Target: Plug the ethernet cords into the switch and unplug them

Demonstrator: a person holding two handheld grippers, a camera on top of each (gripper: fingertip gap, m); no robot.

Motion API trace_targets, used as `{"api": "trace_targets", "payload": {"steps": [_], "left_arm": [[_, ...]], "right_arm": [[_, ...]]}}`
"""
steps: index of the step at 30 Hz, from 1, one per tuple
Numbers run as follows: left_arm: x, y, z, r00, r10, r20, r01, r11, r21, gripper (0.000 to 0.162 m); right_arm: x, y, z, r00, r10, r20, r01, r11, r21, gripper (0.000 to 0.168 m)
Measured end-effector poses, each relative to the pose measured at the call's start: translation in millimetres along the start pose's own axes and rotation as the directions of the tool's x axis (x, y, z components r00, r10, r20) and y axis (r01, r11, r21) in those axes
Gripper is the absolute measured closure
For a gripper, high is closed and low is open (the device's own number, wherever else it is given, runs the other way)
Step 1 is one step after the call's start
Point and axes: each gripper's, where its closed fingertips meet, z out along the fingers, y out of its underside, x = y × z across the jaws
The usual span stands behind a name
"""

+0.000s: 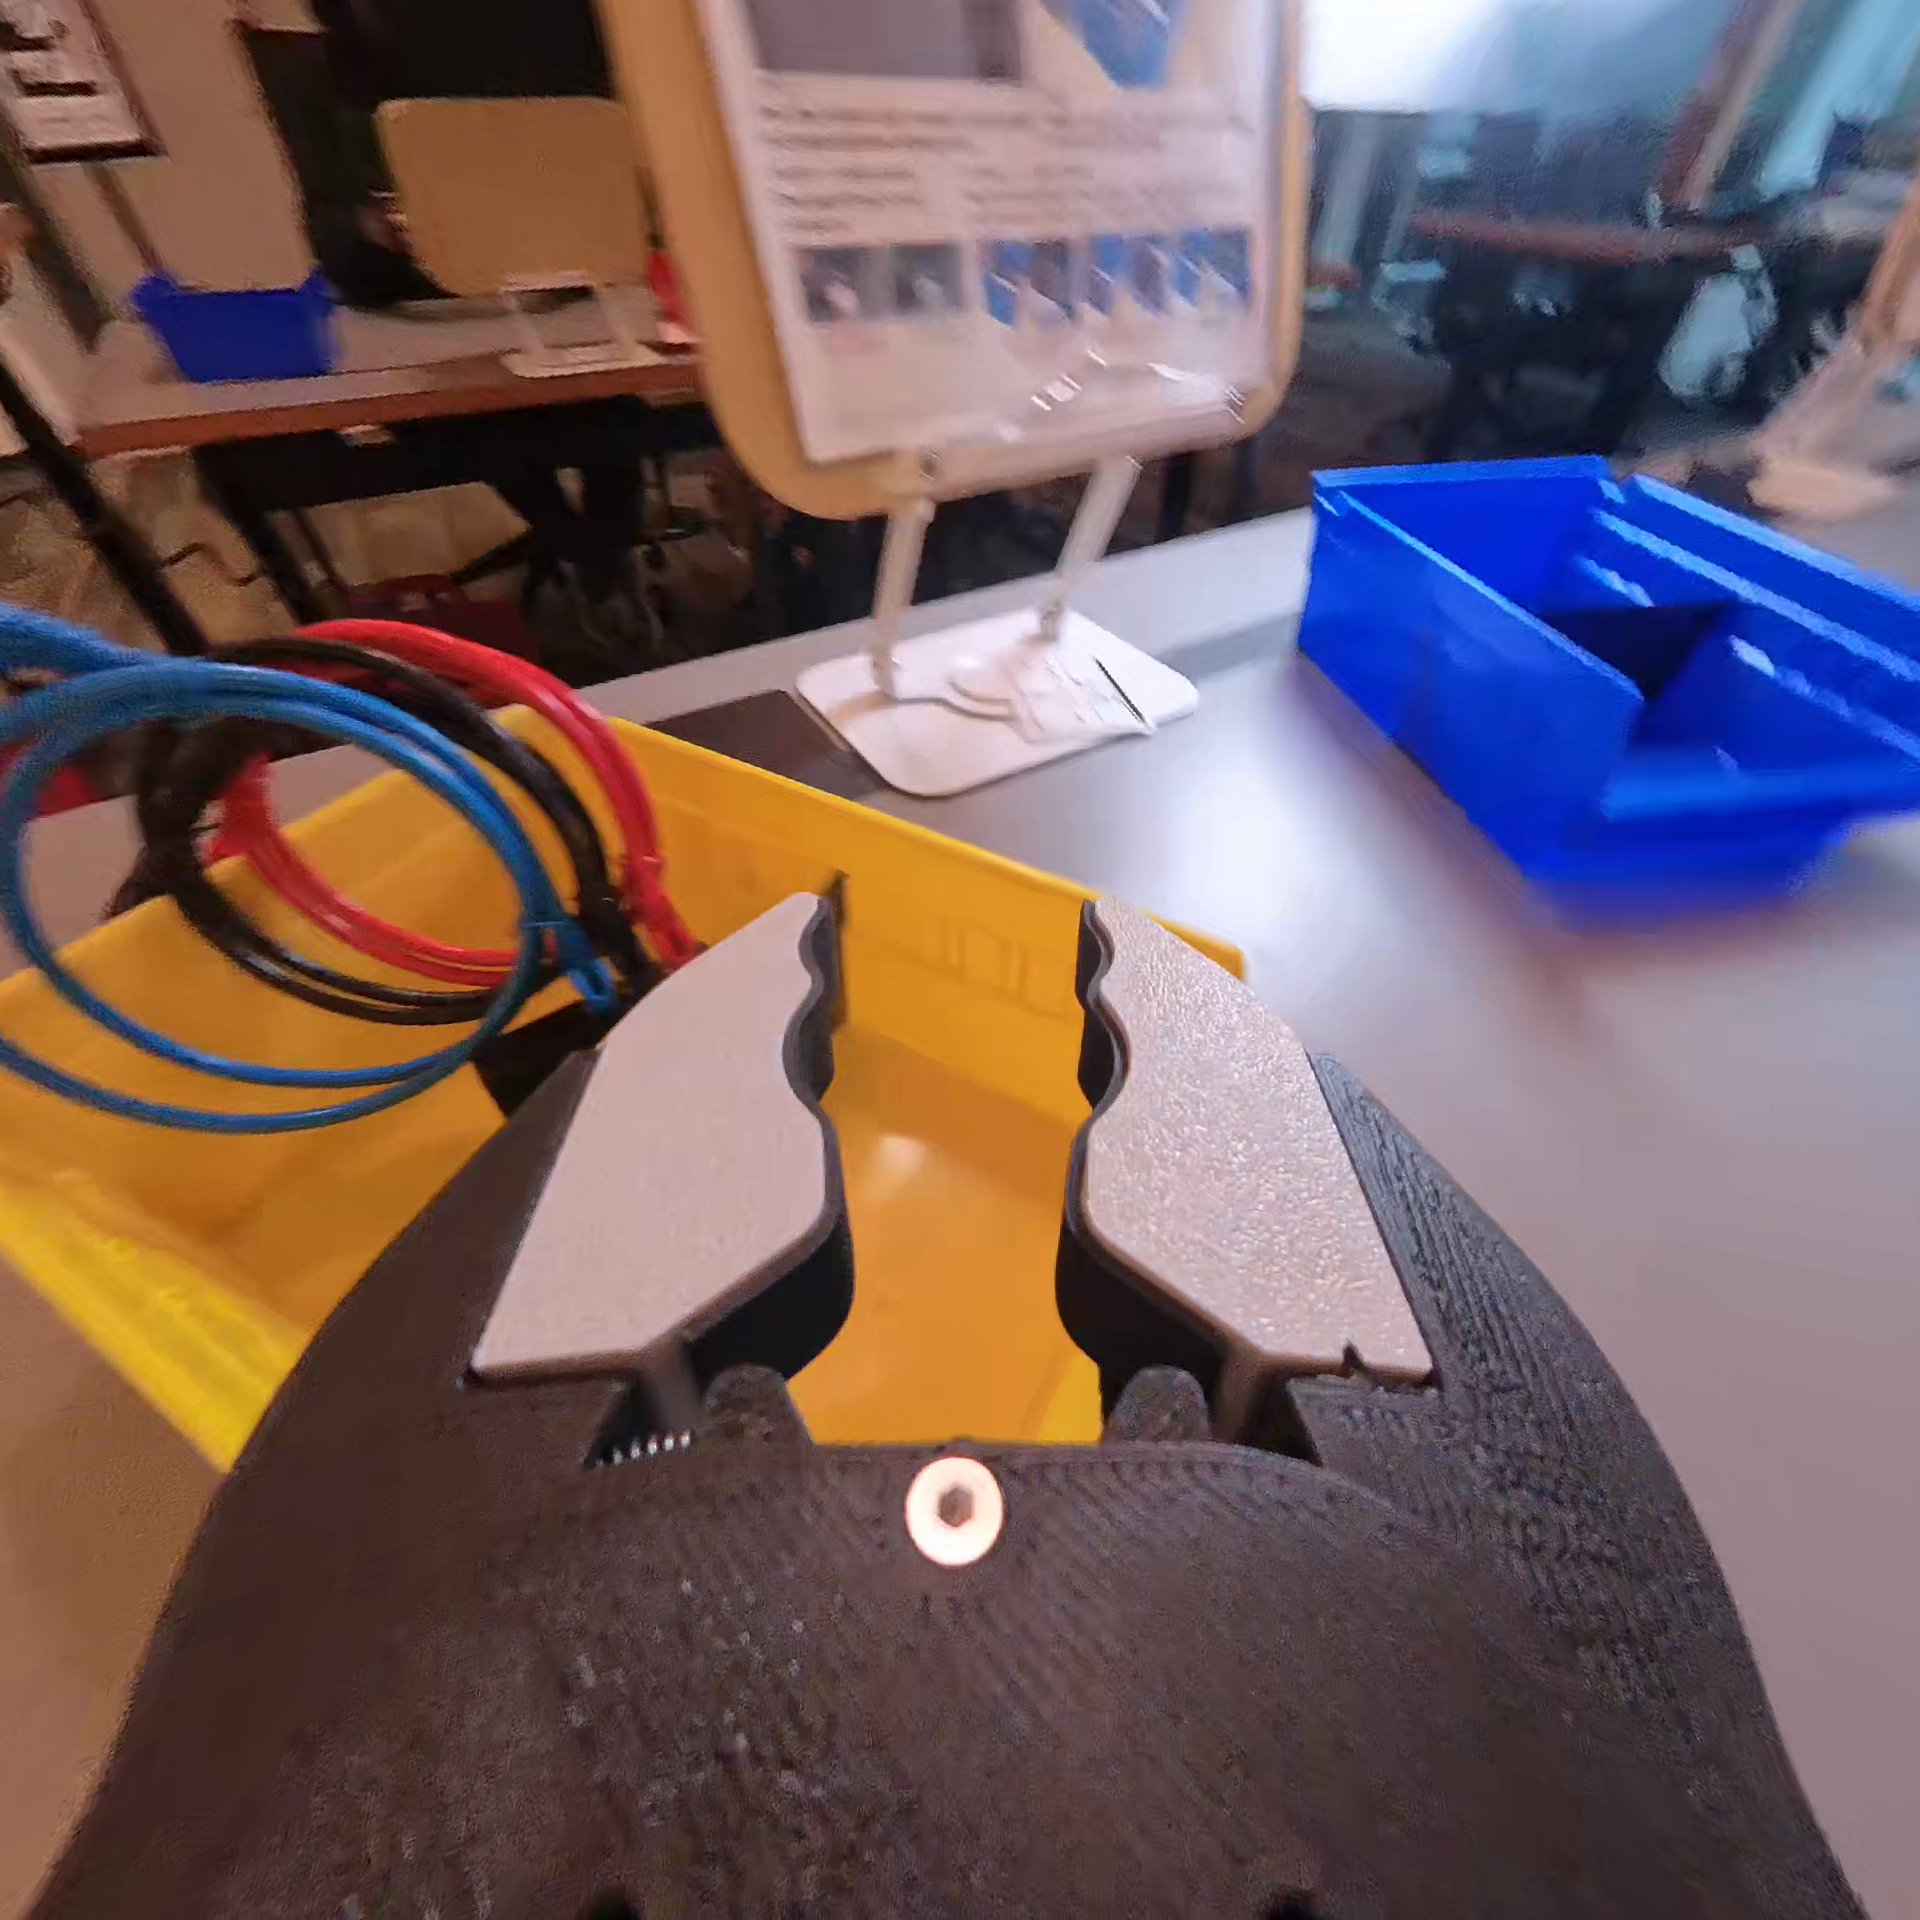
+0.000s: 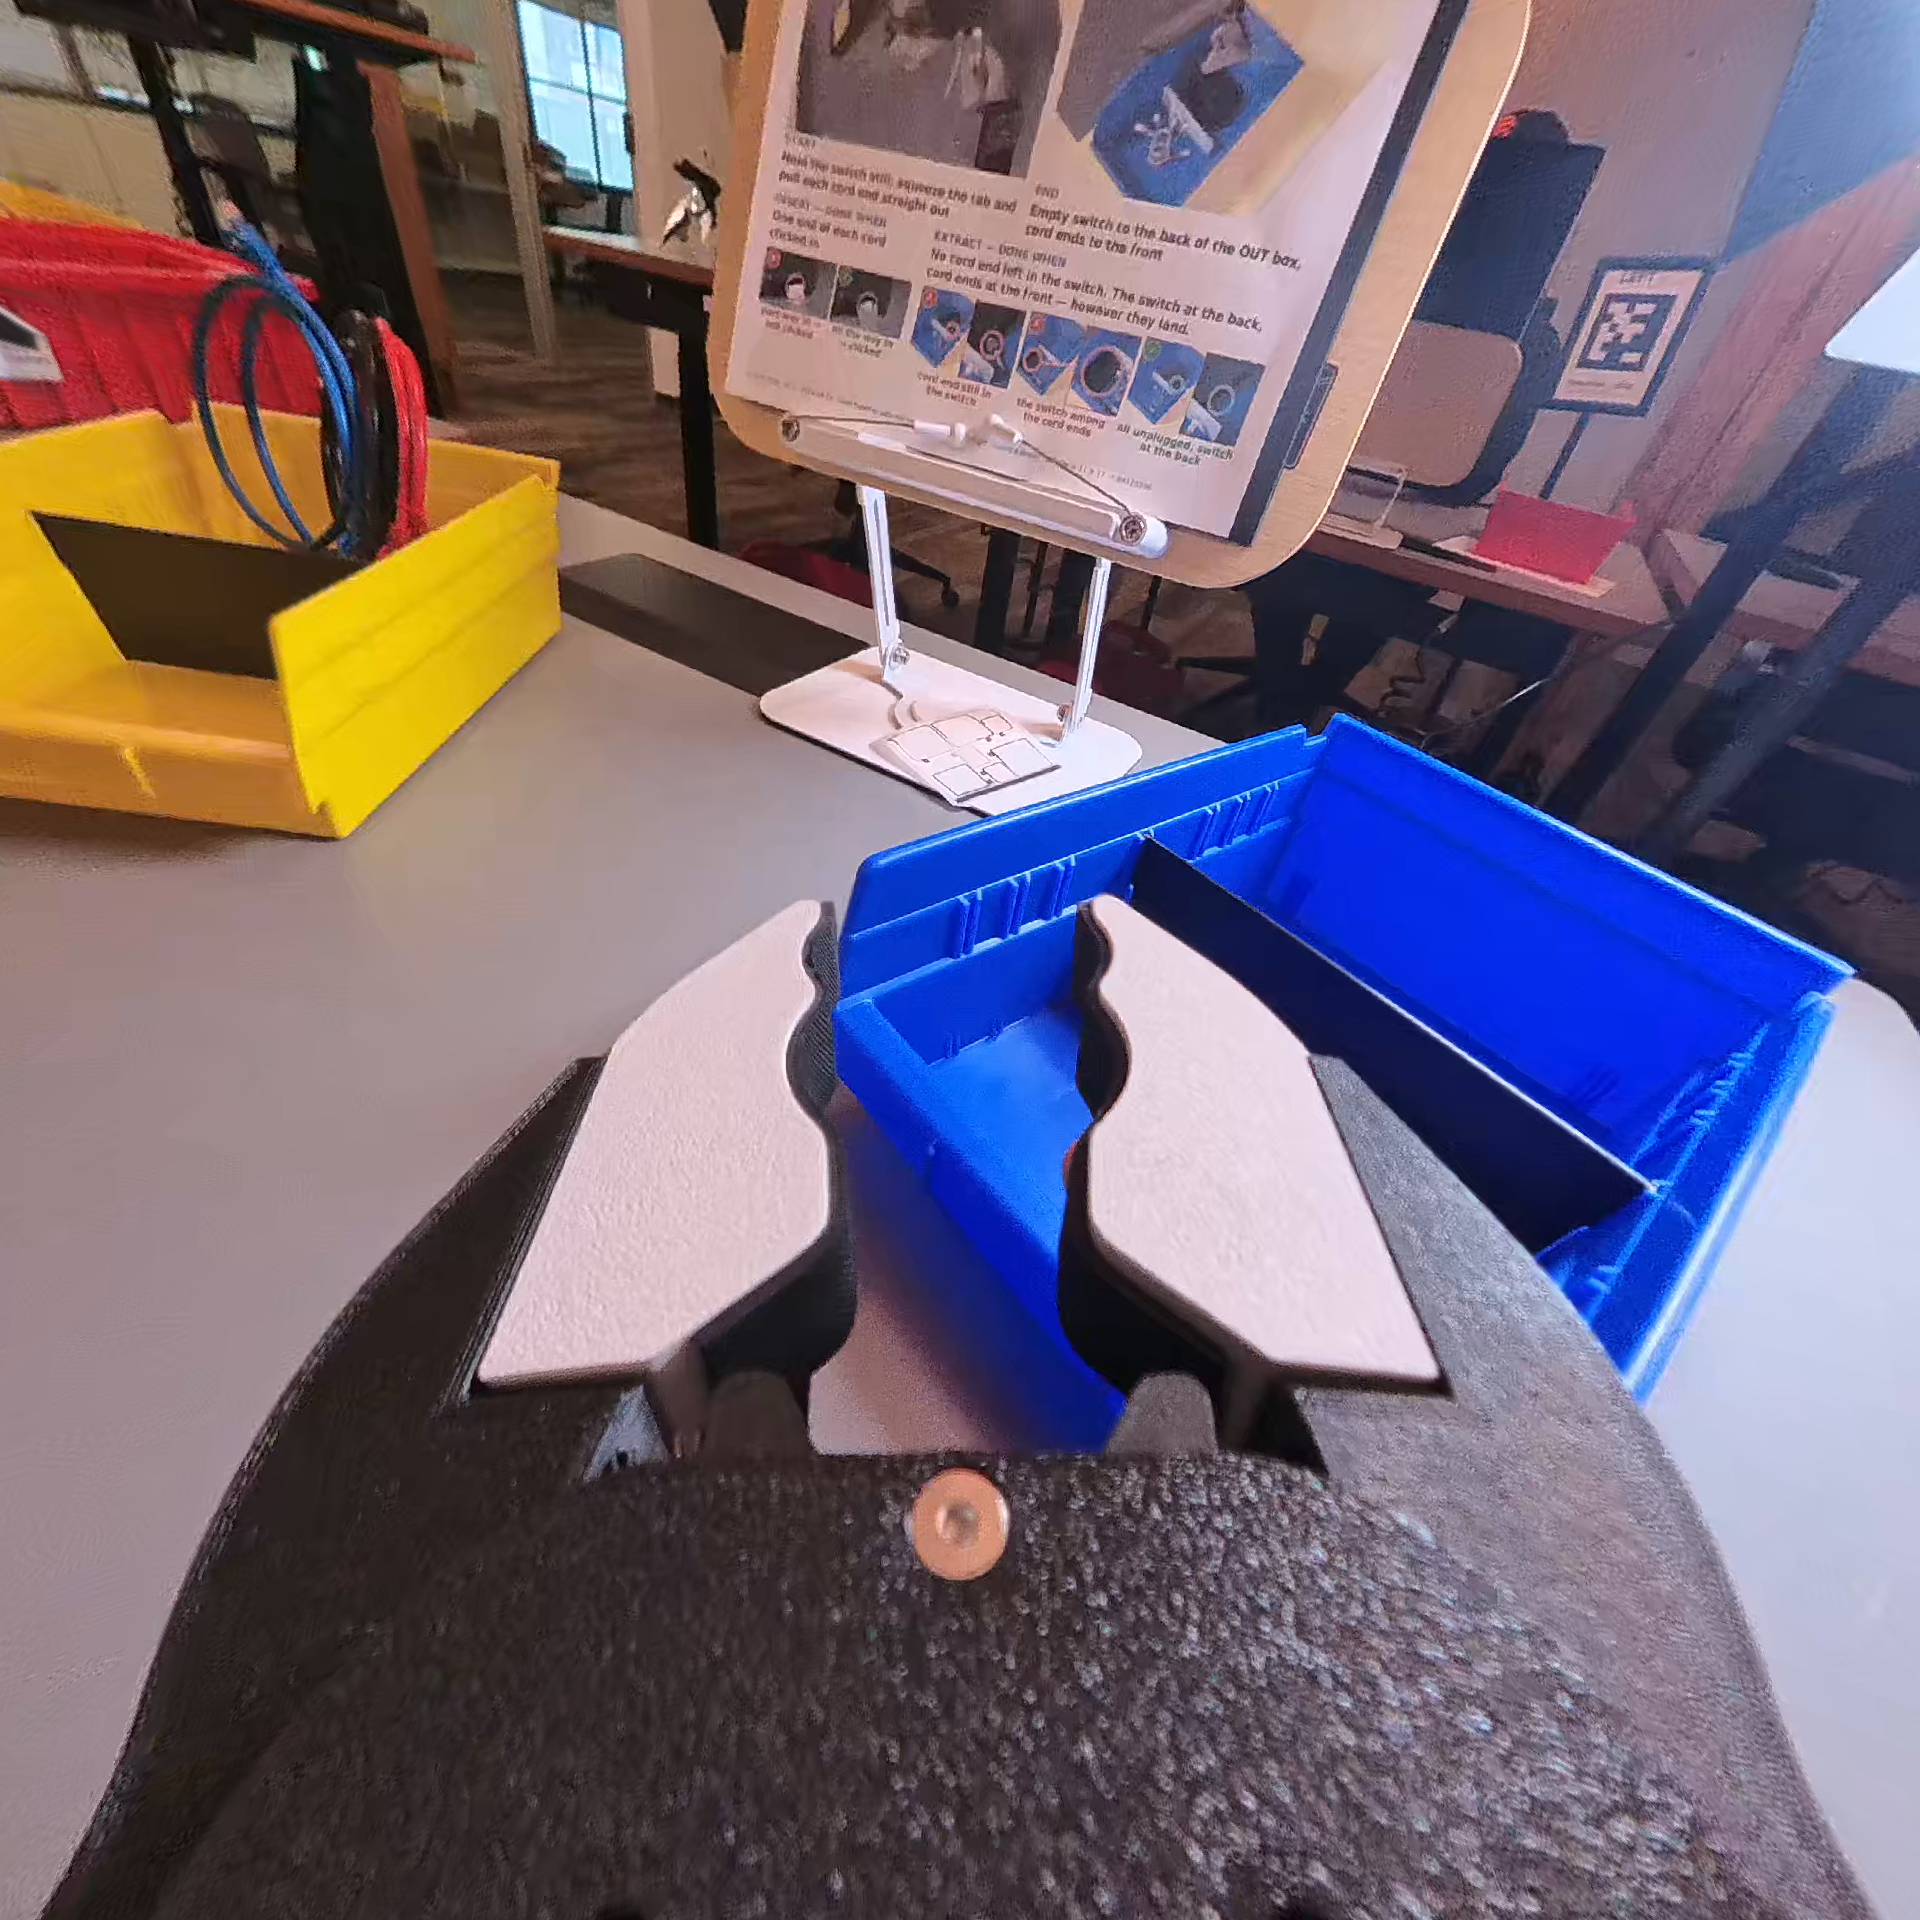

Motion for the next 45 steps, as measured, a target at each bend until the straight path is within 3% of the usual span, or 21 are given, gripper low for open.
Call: {"api": "trace_targets", "payload": {"steps": [1,4,8,11,12,13,17,22,29,34,37,39,42,45], "left_arm": [[-14,-7,4,0.997,-0.06,0.038,0.059,0.998,0.008,0.117],[-61,-12,32,0.969,-0.181,0.166,0.189,0.981,-0.034,0.099],[-108,14,80,0.909,-0.276,0.313,0.335,0.93,-0.153,0.065],[-131,35,109,0.874,-0.282,0.396,0.383,0.902,-0.201,0.057],[-133,43,118,0.873,-0.286,0.395,0.393,0.892,-0.223,0.062],[-129,49,127,0.893,-0.277,0.355,0.378,0.889,-0.258,0.087],[-122,36,133,0.937,-0.15,0.316,0.252,0.915,-0.314,0.131],[-105,-10,118,0.955,-0.066,0.291,0.133,0.967,-0.218,0.135],[-34,-94,74,0.983,0.073,0.171,-0.077,0.997,0.016,0.135],[65,-122,56,0.981,0.174,-0.088,-0.163,0.979,0.124,0.135],[143,-114,50,0.901,0.222,-0.372,-0.178,0.973,0.148,0.136],[184,-95,47,0.826,0.201,-0.527,-0.169,0.98,0.109,0.135],[215,-63,51,0.776,0.16,-0.61,-0.168,0.985,0.045,0.135],[230,-43,63,0.773,0.094,-0.628,-0.106,0.994,0.018,0.135]], "right_arm": [[-2,0,-2,1.0,0.011,-0.003,-0.011,1.0,0.006,0.125],[-5,3,-4,1.0,0.002,-0.011,-0.002,1.0,0.01,0.126],[-12,5,-9,1.0,0.014,0.016,-0.015,1.0,0.016,0.129],[-15,6,-13,0.999,0.011,0.042,-0.012,1.0,0.012,0.132],[-16,6,-13,0.999,0.008,0.051,-0.009,1.0,0.012,0.133],[-17,5,-13,0.998,0.013,0.064,-0.014,1.0,0.011,0.135],[-22,-3,-8,0.993,0.028,0.116,-0.031,0.999,0.022,0.139],[-22,-16,17,0.992,0.015,0.123,-0.019,0.999,0.033,0.139],[-14,-55,52,0.991,-0.018,0.132,0.007,0.997,0.082,0.14],[-23,-89,80,0.976,0.012,0.218,-0.047,0.987,0.155,0.14],[-50,-96,92,0.938,0.041,0.343,-0.11,0.977,0.185,0.137],[-87,-91,86,0.856,0.028,0.516,-0.14,0.974,0.178,0.123],[-138,-86,51,0.673,-0.065,0.737,-0.12,0.973,0.195,0.115],[-164,-61,52,0.677,-0.184,0.713,0.116,0.983,0.144,0.108]]}}
